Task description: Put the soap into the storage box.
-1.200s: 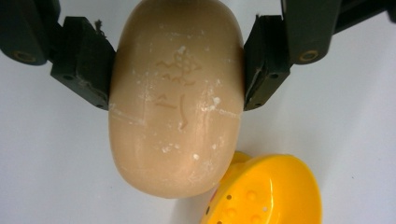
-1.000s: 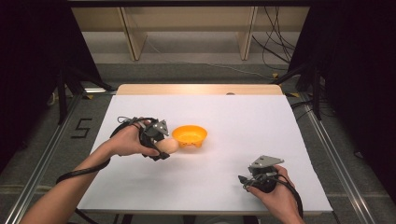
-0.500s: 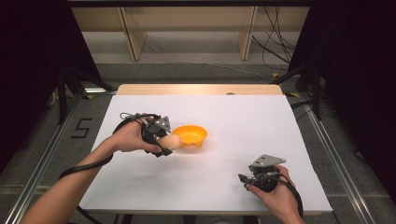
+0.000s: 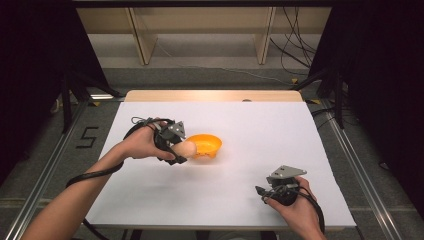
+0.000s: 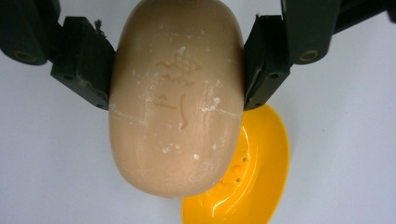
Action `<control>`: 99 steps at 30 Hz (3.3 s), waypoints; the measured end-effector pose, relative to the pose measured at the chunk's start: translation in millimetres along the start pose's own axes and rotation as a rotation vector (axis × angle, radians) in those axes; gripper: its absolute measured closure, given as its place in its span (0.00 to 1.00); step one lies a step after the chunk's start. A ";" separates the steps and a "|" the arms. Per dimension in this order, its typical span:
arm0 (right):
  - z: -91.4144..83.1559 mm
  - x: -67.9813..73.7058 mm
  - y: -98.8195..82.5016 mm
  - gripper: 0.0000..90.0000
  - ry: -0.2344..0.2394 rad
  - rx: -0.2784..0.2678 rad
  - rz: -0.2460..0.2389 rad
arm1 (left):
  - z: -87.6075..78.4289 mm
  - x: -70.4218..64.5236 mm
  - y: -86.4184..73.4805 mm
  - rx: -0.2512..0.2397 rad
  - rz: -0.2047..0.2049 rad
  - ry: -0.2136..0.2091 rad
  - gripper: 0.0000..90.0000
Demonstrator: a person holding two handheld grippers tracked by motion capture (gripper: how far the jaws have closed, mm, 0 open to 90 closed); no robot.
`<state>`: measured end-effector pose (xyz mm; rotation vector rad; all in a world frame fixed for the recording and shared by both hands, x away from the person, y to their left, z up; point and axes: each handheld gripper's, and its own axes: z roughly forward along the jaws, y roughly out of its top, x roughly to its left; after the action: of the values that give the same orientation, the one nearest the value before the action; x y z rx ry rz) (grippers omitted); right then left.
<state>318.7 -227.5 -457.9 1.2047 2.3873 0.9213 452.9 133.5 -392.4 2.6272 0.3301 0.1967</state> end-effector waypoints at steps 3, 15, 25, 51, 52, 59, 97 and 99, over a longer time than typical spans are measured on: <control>-0.1 -0.2 -0.1 0.53 -0.001 -0.003 -0.001 | 1.1 1.2 2.4 -0.021 -0.015 0.002 0.35; -1.9 0.8 0.6 0.53 0.000 -0.009 0.025 | 1.7 5.8 13.6 -0.037 0.010 -0.002 0.35; -1.9 1.3 0.8 0.53 0.000 -0.004 0.024 | 3.9 9.0 18.7 -0.036 0.018 -0.011 0.35; -1.9 -2.0 0.9 0.53 -0.015 -0.064 0.013 | 11.8 18.2 33.3 -0.013 0.094 -0.015 0.35; -1.9 -2.0 0.9 0.53 -0.015 -0.064 0.013 | 12.0 18.6 33.7 -0.013 0.095 -0.015 0.35; -3.8 -2.6 1.8 0.53 -0.016 -0.061 0.012 | 12.8 20.8 37.5 -0.019 0.105 -0.017 0.35; -3.5 -2.9 2.1 0.53 -0.002 -0.067 0.017 | 23.9 28.1 53.6 -0.027 0.131 -0.023 0.35; -2.8 -4.5 1.5 0.53 -0.007 -0.073 -0.007 | 24.6 28.3 54.3 -0.026 0.131 -0.025 0.35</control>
<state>320.8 -231.6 -454.9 1.1700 2.3297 0.9913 495.7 83.7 -385.6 2.6242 0.1462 0.2103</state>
